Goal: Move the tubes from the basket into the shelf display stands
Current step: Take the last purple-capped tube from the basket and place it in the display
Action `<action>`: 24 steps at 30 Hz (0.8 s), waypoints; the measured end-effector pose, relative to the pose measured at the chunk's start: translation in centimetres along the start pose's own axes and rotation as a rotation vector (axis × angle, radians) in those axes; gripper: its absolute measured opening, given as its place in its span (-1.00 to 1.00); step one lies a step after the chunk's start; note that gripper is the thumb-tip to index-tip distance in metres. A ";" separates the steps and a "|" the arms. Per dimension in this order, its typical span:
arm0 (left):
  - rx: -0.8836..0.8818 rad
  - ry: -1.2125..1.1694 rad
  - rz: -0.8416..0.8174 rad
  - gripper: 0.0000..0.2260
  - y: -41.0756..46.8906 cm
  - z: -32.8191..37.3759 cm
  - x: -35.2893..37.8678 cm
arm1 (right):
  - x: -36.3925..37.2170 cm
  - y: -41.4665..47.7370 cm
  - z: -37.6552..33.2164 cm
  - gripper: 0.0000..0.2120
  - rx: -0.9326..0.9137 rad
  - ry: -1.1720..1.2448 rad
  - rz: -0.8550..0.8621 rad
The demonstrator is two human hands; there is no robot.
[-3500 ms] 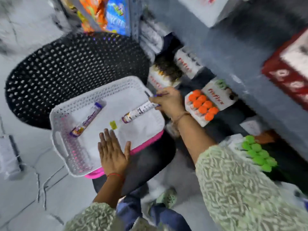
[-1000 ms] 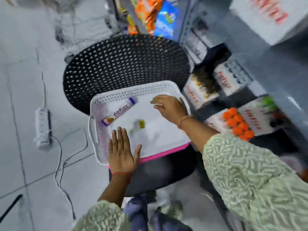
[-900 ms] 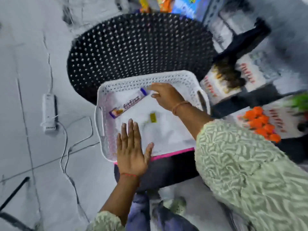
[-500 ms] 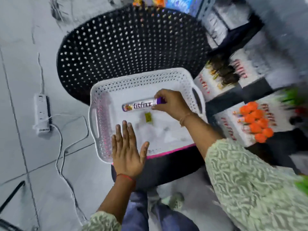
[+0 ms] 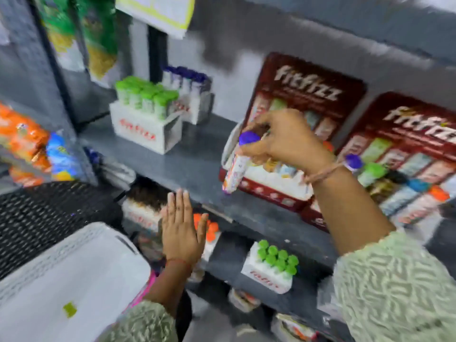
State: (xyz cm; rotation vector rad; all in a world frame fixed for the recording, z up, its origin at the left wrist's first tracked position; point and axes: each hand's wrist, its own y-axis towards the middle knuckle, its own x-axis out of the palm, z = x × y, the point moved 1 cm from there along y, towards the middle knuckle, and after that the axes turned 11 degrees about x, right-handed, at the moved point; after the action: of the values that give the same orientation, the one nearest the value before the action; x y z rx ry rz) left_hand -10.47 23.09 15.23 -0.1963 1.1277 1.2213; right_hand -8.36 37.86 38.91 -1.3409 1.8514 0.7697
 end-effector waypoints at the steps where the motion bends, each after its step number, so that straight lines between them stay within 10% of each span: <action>1: 0.042 -0.018 -0.012 -0.32 0.9 1.5 0.5 | -1.8 0.3 0.0 -0.77 0.010 -0.044 0.072; 12: 0.108 0.037 -0.162 -0.04 5.9 2.0 3.5 | -5.2 6.8 2.1 -0.68 0.261 0.020 0.283; 24: 0.093 0.117 -0.210 -0.09 6.1 0.7 4.3 | -2.2 11.8 0.9 -0.69 0.235 -0.345 0.019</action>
State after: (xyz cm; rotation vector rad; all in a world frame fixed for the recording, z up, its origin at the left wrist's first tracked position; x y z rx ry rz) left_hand -15.44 28.74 14.89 -0.3114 1.2297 0.9792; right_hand -19.06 43.07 40.85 -0.9757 1.6240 0.7165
